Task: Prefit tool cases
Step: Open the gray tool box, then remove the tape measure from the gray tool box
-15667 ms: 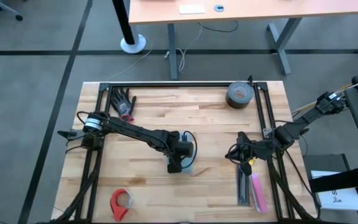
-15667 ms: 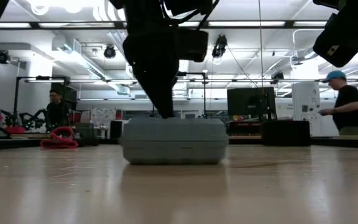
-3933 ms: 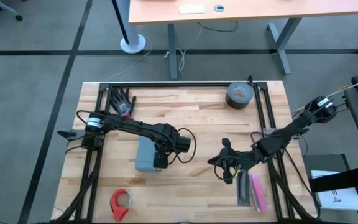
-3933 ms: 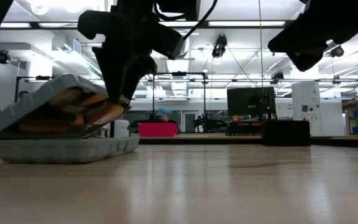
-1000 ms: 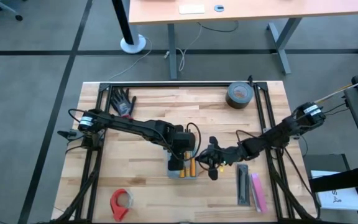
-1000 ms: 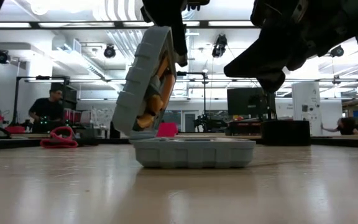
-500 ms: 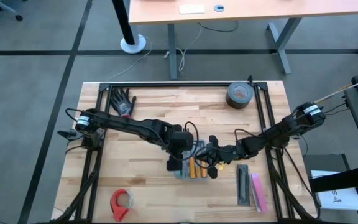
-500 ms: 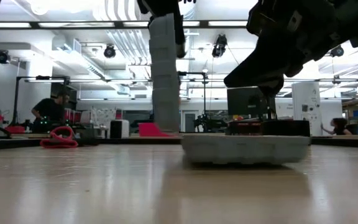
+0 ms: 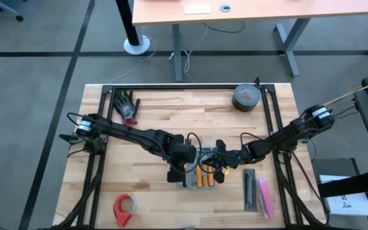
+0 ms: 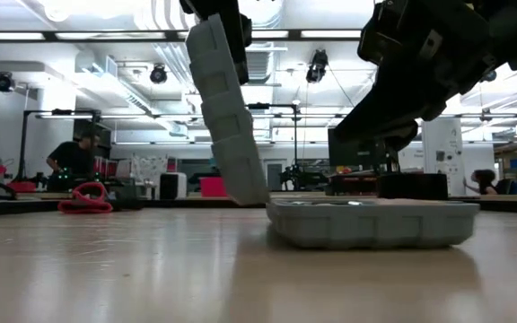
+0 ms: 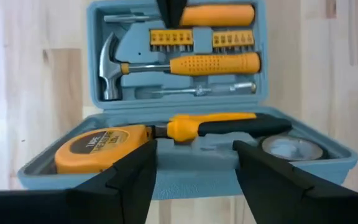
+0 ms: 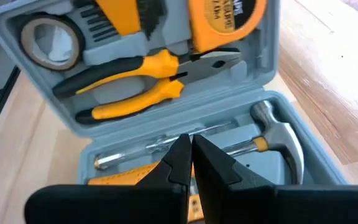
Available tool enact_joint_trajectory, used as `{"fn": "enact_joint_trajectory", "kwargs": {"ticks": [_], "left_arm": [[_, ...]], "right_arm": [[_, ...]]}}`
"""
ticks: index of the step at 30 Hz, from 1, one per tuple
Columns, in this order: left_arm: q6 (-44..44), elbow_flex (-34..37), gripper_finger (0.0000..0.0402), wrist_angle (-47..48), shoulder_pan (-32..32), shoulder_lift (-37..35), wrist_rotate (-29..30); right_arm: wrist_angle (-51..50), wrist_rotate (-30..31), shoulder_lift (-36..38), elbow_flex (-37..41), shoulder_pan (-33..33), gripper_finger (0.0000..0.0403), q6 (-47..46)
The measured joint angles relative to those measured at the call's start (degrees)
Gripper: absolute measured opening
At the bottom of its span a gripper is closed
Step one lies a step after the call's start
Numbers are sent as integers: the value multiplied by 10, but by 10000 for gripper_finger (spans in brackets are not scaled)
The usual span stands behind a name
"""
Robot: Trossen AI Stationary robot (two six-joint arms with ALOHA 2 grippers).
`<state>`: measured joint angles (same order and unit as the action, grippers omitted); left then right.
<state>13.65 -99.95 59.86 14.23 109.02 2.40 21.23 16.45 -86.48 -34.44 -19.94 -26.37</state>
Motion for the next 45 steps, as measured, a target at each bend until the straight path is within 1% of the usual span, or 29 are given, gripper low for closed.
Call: {"fn": "enact_joint_trajectory", "kwargs": {"ticks": [6,12,17,20,23,28,32,36,42,45], "left_arm": [[-7,3,248,-3,5,9,41],[-5,4,272,15,6,10,46],[15,4,275,38,27,9,46],[23,9,269,37,46,9,47],[38,24,261,27,62,7,61],[67,72,245,-21,79,-3,67],[79,115,233,-84,87,-21,75],[88,158,221,-148,87,-46,79],[135,246,209,-194,80,-95,112],[176,301,206,-220,71,-118,112]], "right_arm": [[0,-3,0,0,-1,0,0],[0,-5,0,0,-10,0,-1],[0,-4,0,0,-20,0,-7],[0,-3,0,0,-26,0,-8],[0,0,0,0,-29,0,-8],[1,2,0,0,-40,0,-8],[4,16,0,0,-52,0,-10],[-1,16,0,2,-55,0,-23],[-65,32,0,9,-53,0,-70],[-78,30,0,10,-53,0,-78]]}}
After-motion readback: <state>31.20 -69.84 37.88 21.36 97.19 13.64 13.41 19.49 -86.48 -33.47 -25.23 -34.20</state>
